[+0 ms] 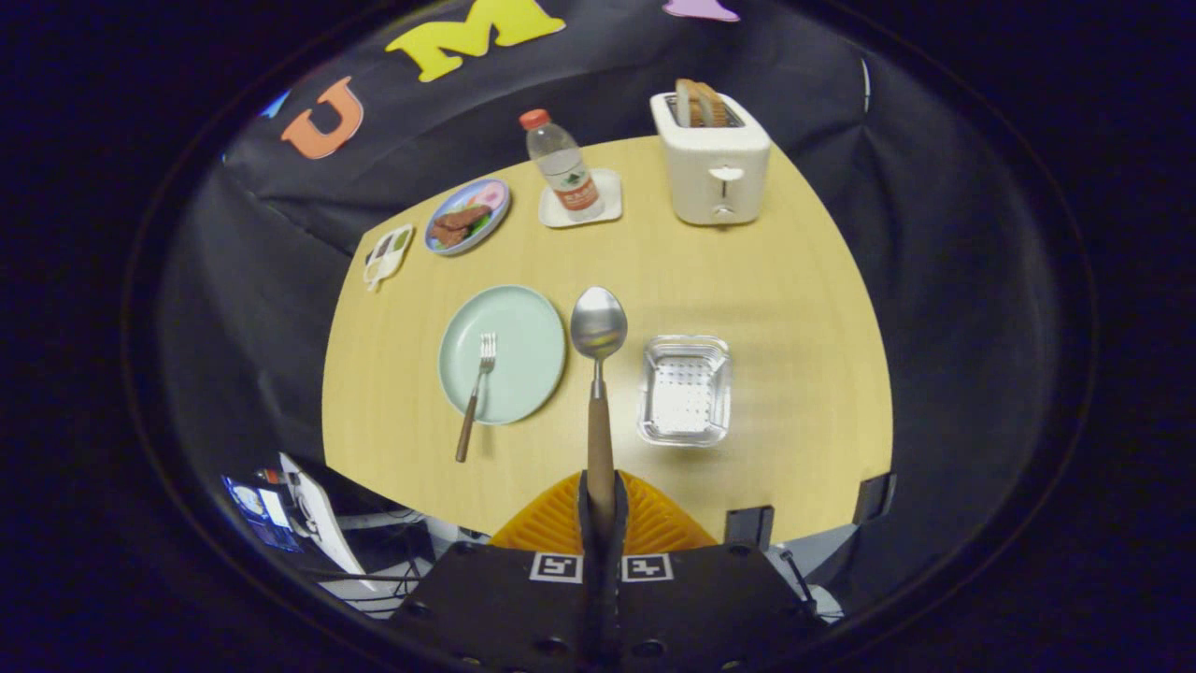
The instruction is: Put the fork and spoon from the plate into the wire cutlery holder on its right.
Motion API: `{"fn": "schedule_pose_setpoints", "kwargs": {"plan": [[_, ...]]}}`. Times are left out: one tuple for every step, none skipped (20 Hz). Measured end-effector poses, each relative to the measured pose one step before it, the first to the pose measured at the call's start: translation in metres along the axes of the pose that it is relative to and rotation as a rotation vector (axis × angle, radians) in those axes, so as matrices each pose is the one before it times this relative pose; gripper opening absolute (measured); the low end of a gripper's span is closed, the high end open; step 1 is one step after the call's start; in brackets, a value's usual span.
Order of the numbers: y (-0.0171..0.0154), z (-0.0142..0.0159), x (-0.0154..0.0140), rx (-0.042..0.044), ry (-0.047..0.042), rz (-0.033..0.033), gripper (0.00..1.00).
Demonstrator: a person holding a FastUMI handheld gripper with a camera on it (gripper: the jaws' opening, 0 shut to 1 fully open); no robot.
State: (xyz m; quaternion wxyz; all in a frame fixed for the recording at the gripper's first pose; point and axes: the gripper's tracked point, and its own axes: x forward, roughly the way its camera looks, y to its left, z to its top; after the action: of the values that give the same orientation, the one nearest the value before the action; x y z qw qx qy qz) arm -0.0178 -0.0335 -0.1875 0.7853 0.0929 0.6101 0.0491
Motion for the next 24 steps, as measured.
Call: {"fn": "schedule_pose_setpoints", "kwargs": {"plan": [[-0.00892,-0.00421,0.00134,0.02156,0.01574,-0.01527,0.01],[-0.00866,-0.00304,0.00233,0.02090,0.01835,-0.01030,0.01],[-0.00628,-0.00299,0.00383,0.02269,0.02325,-0.00557,0.01],[-0.00396,-0.00235,0.00276,0.02757,0.02652,0.00059,0.01],[-0.00213,-0.00266,0.00375,0.01856,0.02834,0.00485,0.01],[-0.00076,-0.00157,0.00434,0.01409,0.02681,0.01074,0.00],[0.00026,0.00004,0.00458,0.00705,0.01782,0.00878,0.00],[0.00036,0.00283,0.00406,0.00507,0.01157,0.00360,0.01],[0.00005,0.00168,0.00462,0.00349,0.00849,-0.00154,0.01],[-0.00073,0.00346,0.00454,0.01443,0.01192,-0.00343,0.01],[-0.00001,0.00046,0.00441,0.02901,0.01905,-0.00483,0.01],[0.00312,0.00028,0.00087,0.03439,0.02334,0.01747,0.01],[0.00315,-0.00057,0.00300,0.02383,0.01575,0.01865,0.02],[0.00150,0.00103,0.00258,0.00986,0.00686,0.00757,0.04],[0.00043,-0.00034,-0.00051,0.00468,0.00092,0.00158,0.04],[-0.00036,-0.00229,-0.00094,-0.00578,-0.00097,-0.00348,0.04],[-0.00019,-0.00411,-0.00172,-0.00492,0.00008,0.00073,0.04],[-0.00039,-0.00397,-0.00110,0.00042,0.00341,0.00316,0.04],[-0.00215,-0.00484,0.00102,0.00819,0.00921,-0.00081,0.03],[-0.00100,-0.00060,0.00203,0.01721,0.00830,0.00302,0.04],[0.00147,0.00024,0.00272,0.02537,0.00524,0.01773,0.04],[0.00557,0.00393,0.00240,0.02801,0.00212,0.02903,0.08],[0.00043,0.00701,-0.00058,0.01261,-0.01466,0.00572,0.10],[0.00022,0.00452,0.00262,-0.00107,-0.01786,0.00423,0.19]]}}
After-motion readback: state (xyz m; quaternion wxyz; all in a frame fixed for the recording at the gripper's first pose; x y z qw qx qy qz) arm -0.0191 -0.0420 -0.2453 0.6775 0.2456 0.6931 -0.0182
